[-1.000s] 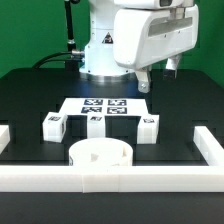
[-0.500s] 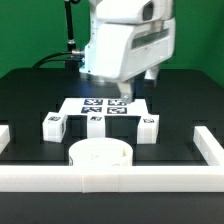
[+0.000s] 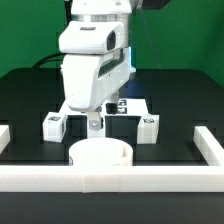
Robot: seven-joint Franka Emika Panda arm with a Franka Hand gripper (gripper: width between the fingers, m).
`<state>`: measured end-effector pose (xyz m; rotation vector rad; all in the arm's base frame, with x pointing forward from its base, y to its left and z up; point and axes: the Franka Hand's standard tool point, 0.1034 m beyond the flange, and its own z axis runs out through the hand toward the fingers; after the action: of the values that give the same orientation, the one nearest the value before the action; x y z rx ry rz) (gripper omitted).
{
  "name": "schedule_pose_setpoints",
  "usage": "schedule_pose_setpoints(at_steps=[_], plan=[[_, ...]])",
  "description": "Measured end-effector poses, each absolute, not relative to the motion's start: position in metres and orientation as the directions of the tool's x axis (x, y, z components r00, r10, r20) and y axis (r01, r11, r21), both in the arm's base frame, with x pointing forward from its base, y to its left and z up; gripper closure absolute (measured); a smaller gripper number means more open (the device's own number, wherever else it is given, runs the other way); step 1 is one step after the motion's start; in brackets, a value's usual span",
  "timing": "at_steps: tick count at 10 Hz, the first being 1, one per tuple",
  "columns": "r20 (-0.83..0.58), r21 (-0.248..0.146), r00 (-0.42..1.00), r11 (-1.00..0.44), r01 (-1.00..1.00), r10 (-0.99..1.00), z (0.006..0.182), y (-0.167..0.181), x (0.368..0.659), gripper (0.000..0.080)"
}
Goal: Assemble stool
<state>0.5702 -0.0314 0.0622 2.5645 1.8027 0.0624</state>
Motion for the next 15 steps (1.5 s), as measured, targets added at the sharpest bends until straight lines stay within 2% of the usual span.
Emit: schedule_pose_setpoints(at_steps=[2,4,7,10,14,15], plan=[[0.028,0.026,0.333,-0.334,0.942,0.942,0.060,-0.032,0.570,0.0150],[0.028,0.012,0.317,-0.317,0.948,0.948,0.044,-0.033,0.574,0.0150],[0.037,0.026,0.315,-0.316,0.948,0.948,0.034,-0.033,0.578,0.0150],[0.035,0.006,0.318,-0.319,0.948,0.947,0.016,-0.032,0.571,0.0150],[0.037,0.002,0.316,-0.317,0.949,0.948,0.010,-0.030,0.576,0.0150],[0.037,0.002,0.317,-0.317,0.948,0.948,0.010,-0.030,0.575,0.0275]])
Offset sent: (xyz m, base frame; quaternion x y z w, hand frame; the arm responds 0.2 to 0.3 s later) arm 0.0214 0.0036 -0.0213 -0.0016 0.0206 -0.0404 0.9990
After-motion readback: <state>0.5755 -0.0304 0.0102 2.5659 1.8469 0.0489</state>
